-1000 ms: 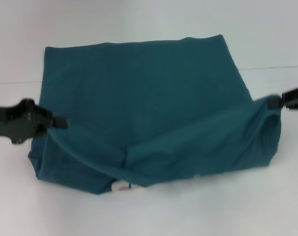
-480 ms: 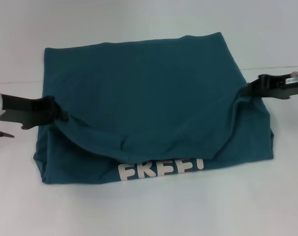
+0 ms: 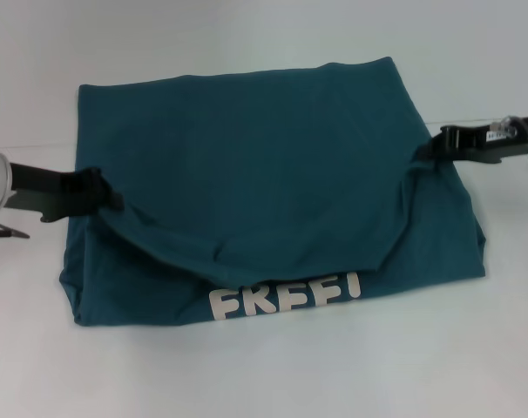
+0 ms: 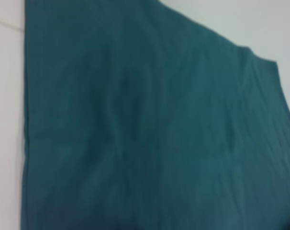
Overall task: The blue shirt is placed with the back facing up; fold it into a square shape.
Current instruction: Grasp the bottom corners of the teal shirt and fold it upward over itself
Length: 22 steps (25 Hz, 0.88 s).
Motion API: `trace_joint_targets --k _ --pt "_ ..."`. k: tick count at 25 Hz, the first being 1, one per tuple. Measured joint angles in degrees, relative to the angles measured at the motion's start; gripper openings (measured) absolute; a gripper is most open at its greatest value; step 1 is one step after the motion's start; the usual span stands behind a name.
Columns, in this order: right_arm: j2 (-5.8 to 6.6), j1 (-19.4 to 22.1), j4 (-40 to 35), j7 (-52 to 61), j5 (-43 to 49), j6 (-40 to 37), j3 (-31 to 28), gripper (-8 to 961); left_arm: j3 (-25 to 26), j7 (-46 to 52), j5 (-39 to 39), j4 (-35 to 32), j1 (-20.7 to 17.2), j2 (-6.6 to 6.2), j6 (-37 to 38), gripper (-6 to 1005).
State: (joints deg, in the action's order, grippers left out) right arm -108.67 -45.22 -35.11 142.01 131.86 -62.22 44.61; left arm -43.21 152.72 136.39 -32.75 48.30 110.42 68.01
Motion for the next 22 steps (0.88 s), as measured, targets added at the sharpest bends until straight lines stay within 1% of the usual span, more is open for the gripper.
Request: trace_joint_targets --k 4,8,15,19,22 --pt "0.11 -0.95 -0.72 1.49 -0.13 2.21 -0.21 114 0.41 1.28 -0.04 -0.64 0.97 -0.73 -0.08 102" --pt "0.42 -2.73 -0.54 1.77 -0.08 4.20 0.19 121 0.43 1.81 0.15 -0.76 2.53 -1.53 -0.77 104" --pt "0.58 -4.62 0.52 2.51 0.43 8.57 0.29 132 0.22 3.27 2.56 0.07 5.69 -2.67 -3.91 107" --pt "0.53 -5.60 3.28 2.27 1.86 10.58 0.46 139 -0.62 2.71 3.40 2.81 6.97 -2.68 -6.94 109" --pt "0.15 -6.14 4.98 2.16 3.58 12.35 0.77 144 -1.99 2.52 4.66 4.52 7.35 -1.85 -9.44 111"
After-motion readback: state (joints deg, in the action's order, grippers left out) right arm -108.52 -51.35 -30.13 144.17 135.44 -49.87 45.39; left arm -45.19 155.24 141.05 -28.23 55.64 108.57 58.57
